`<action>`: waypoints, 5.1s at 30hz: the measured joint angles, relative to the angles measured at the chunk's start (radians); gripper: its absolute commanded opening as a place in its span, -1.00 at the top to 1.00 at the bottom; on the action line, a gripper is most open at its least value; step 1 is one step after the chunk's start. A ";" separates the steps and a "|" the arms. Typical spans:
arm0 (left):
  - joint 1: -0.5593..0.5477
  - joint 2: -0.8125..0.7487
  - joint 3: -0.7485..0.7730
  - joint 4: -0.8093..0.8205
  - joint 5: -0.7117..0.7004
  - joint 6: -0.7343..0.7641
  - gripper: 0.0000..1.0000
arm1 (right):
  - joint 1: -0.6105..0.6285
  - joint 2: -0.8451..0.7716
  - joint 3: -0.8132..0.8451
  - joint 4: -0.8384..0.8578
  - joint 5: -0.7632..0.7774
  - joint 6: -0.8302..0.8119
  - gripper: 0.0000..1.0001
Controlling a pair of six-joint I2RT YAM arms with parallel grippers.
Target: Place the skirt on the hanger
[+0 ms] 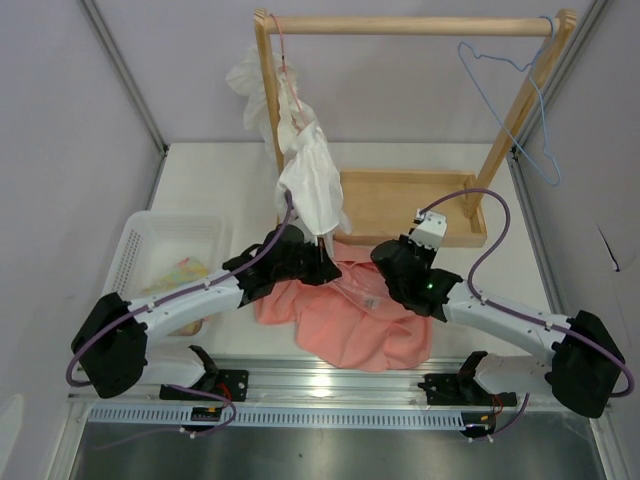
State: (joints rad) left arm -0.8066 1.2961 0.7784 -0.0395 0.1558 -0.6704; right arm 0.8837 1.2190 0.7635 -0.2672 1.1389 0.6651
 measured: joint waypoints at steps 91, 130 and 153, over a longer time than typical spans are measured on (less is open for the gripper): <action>-0.336 -0.160 0.771 -0.539 -0.584 0.310 1.00 | -0.057 -0.248 0.628 -0.086 -0.414 -0.273 1.00; -0.201 -0.143 0.808 -0.474 -0.299 0.542 0.36 | -0.105 -0.176 0.637 -0.118 -0.659 -0.301 1.00; -0.188 0.140 1.049 -0.422 -0.104 0.768 0.01 | -0.207 -0.098 0.873 -0.184 -1.018 -0.441 1.00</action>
State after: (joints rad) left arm -0.9943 1.4357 1.8271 -0.4610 0.0517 0.0978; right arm 0.6765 1.1206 1.6367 -0.4515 0.1211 0.2237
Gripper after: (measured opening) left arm 0.488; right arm 0.096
